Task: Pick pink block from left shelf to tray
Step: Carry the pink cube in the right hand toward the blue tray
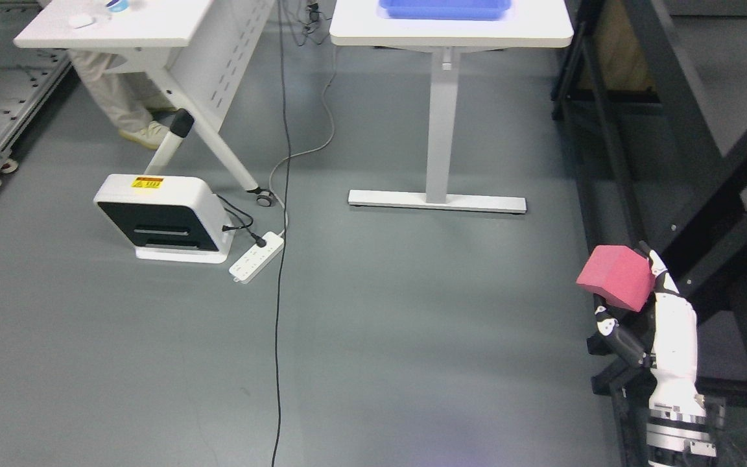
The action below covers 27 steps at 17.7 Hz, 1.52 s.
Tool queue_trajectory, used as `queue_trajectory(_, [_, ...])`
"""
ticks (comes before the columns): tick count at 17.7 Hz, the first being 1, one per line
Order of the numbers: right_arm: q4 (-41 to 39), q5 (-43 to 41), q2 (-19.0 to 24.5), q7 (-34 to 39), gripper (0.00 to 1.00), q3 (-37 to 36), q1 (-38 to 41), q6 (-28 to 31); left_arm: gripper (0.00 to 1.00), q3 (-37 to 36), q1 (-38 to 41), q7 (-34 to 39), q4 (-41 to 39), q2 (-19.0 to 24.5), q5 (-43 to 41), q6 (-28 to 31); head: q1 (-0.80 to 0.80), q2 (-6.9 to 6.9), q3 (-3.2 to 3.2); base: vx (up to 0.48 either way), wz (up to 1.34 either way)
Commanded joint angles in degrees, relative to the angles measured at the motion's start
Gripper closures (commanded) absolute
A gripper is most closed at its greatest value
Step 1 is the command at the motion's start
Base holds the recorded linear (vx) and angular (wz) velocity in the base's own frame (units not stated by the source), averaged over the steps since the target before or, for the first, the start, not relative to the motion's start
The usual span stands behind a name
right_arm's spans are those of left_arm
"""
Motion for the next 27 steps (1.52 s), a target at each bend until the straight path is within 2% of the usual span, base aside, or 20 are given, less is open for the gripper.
queue_trajectory(1, [-1.18, 0.06, -1.71, 0.12, 0.98, 0.39, 0.31, 0.03, 0.0, 0.0, 0.52, 0.04, 0.0, 1.0, -0.09, 0.23, 0.0, 0.0, 0.0, -0.068, 0.47])
queue_trajectory(15, [-1.09, 0.06, -1.71, 0.12, 0.98, 2.24, -0.13, 0.38, 0.0, 0.0, 0.52, 0.04, 0.0, 1.0, -0.09, 0.23, 0.0, 0.01, 0.0, 0.038, 0.11])
queue_trajectory(27, [-1.09, 0.15, -1.71, 0.21, 0.98, 4.08, -0.56, 0.47, 0.0, 0.0, 0.52, 0.04, 0.0, 1.0, -0.09, 0.32, 0.0, 0.01, 0.0, 0.246, 0.12])
